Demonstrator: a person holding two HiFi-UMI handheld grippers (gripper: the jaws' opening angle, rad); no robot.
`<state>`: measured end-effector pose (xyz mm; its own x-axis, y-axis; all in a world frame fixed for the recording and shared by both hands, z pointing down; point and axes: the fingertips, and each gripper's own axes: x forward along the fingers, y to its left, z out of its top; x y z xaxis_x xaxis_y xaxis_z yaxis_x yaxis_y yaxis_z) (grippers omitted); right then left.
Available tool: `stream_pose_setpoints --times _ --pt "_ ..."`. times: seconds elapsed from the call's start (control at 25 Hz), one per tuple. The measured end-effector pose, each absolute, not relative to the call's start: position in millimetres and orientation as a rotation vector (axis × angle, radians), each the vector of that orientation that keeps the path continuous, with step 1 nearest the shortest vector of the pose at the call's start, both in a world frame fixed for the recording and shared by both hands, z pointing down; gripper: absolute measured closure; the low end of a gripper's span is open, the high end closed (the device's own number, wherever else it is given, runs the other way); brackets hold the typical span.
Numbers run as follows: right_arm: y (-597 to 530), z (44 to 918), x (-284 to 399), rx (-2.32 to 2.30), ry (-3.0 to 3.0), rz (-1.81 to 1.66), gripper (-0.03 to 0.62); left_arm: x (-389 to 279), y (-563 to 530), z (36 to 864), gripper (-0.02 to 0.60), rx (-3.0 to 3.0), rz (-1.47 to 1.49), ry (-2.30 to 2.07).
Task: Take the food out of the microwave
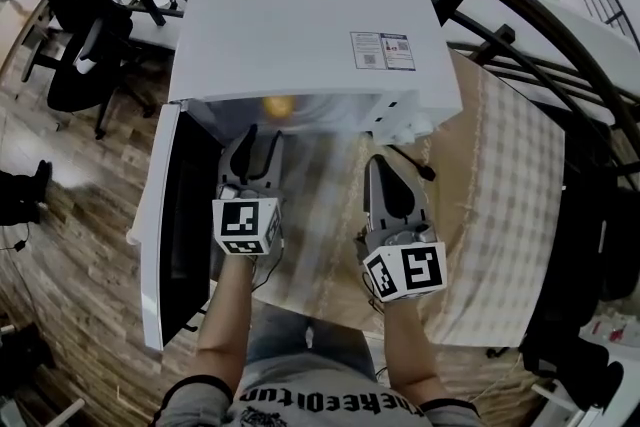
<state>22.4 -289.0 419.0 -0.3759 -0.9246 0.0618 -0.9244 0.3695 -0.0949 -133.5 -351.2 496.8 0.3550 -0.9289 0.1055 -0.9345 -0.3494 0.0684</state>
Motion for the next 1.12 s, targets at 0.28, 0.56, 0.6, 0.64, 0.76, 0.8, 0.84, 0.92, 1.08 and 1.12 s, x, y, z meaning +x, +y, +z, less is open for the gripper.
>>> stream_pose_setpoints --times 0.28,0.56,0.6,0.64,0.76,0.8,0.84,0.92,1.08,1.12 --pt "-287 424 29 -1.778 2.592 -0.197 0.589 -123 -367 522 0.351 2.475 0.117 -1.681" --pt "-282 430 32 -1.806 2.596 -0.215 0.588 -123 -384 539 0.316 2.463 0.172 -1.709" --pt "-282 430 32 -1.81 2.597 -0.215 0.589 -123 -387 540 0.311 2.46 0.176 -1.713" --pt "-281 429 33 -1.814 2.597 -0.215 0.589 -124 -390 542 0.308 2.455 0.184 -1.714" --pt "-280 430 34 -1.831 2.597 -0.218 0.589 -124 -397 550 0.298 2.448 0.216 -1.727" --pt "-280 431 35 -1.837 2.596 -0.22 0.589 -124 -399 552 0.295 2.449 0.223 -1.737" --pt "-279 432 36 -1.842 2.596 -0.222 0.589 -124 -401 553 0.293 2.448 0.228 -1.742" --pt "-279 433 38 -1.853 2.597 -0.226 0.589 -123 -406 555 0.288 2.441 0.234 -1.743" --pt "-280 435 43 -1.873 2.591 -0.23 0.589 -124 -415 559 0.285 2.42 0.239 -1.761" --pt "-280 436 44 -1.875 2.589 -0.231 0.588 -124 -417 560 0.285 2.412 0.236 -1.761"
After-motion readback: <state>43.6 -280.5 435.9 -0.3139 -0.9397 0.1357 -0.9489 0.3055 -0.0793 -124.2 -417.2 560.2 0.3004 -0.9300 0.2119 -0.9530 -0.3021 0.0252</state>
